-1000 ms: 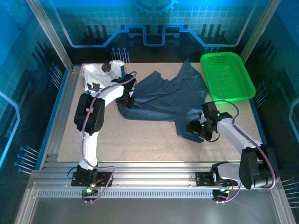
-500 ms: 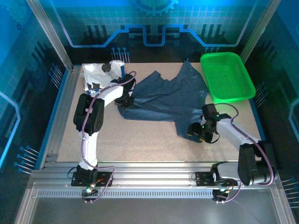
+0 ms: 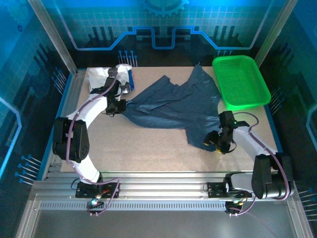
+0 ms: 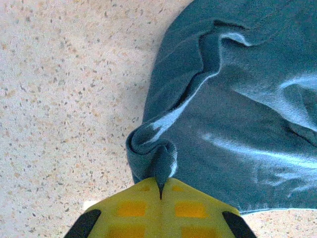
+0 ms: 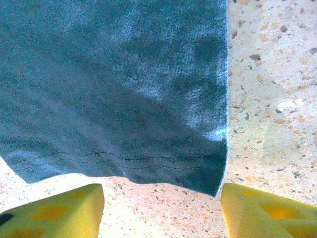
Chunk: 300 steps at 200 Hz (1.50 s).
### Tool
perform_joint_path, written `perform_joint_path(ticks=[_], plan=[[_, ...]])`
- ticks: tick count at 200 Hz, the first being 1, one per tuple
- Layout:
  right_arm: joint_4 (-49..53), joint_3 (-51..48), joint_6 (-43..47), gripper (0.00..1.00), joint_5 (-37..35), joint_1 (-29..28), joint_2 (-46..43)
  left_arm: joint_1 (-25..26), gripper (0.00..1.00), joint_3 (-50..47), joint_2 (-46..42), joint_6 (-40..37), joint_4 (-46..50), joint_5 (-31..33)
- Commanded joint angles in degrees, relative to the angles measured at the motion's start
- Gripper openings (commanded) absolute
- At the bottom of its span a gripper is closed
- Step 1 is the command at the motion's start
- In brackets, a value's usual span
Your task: Fold and stack the t-shirts
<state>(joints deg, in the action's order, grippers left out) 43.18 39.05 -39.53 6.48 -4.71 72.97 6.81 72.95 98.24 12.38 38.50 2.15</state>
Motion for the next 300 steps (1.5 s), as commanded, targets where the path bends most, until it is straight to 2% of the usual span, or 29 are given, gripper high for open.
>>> perform_joint_path(ticks=[1, 26, 53, 61, 83, 94, 127, 144, 163, 212, 253, 281, 300], plan=[[0.2, -1.6, -2.1, 0.64, 0.2, 0.7, 0.4, -1.4, 0.00, -3.9, -2.7, 4.0, -2.3, -5.0], [-2.4, -1.6, -3.2, 0.62, -0.4, 0.8, 2.5, -4.3, 0.00, -7.7, -4.6, 6.8, -4.2, -8.3], [-4.8, -1.3, -4.8, 0.53, -2.3, 0.7, 6.3, -5.1, 0.00, -10.3, -6.3, 7.7, -5.1, -9.5], [-5.7, -1.1, -5.2, 0.45, -2.9, 0.7, 7.3, -5.5, 0.00, -11.0, -6.8, 8.1, -5.5, -10.0], [-6.7, 0.5, -6.0, 0.12, -4.2, 0.7, 10.3, -7.1, 0.00, -12.9, -8.6, 9.9, -6.9, -12.1], [-5.5, 2.0, -6.1, 0.00, -5.7, 0.7, 9.9, -8.2, 0.00, -13.4, -9.9, 10.8, -7.3, -12.8], [-0.8, 9.3, -4.4, 0.00, -6.6, 1.5, -1.4, -11.4, 0.00, -10.7, -16.3, 13.4, -7.6, -14.6], [0.9, 15.9, -2.2, 0.00, -5.2, 3.1, -6.5, -11.9, 0.00, -6.5, -18.8, 14.9, -8.1, -15.0], [1.2, 23.7, 0.1, 0.00, -0.5, 6.0, -9.2, -11.9, 0.00, 0.0, -20.2, 17.0, -9.7, -15.9], [4.0, 49.5, 2.5, 0.00, 9.9, 13.0, -7.1, -12.5, 0.00, 22.3, -19.1, 17.1, -9.2, -13.8], [5.5, 68.0, -0.1, 0.00, 19.3, 19.2, -4.2, -13.7, 0.00, 43.0, -16.7, 16.7, -6.2, -13.3], [7.6, 81.4, -1.8, 0.00, 22.8, 21.8, -1.3, -13.8, 0.00, 57.3, -13.8, 15.5, -3.2, -12.9], [9.7, 89.1, -2.3, 0.00, 24.6, 23.3, 1.4, -14.6, 0.00, 62.9, -12.2, 15.0, -2.7, -12.5]])
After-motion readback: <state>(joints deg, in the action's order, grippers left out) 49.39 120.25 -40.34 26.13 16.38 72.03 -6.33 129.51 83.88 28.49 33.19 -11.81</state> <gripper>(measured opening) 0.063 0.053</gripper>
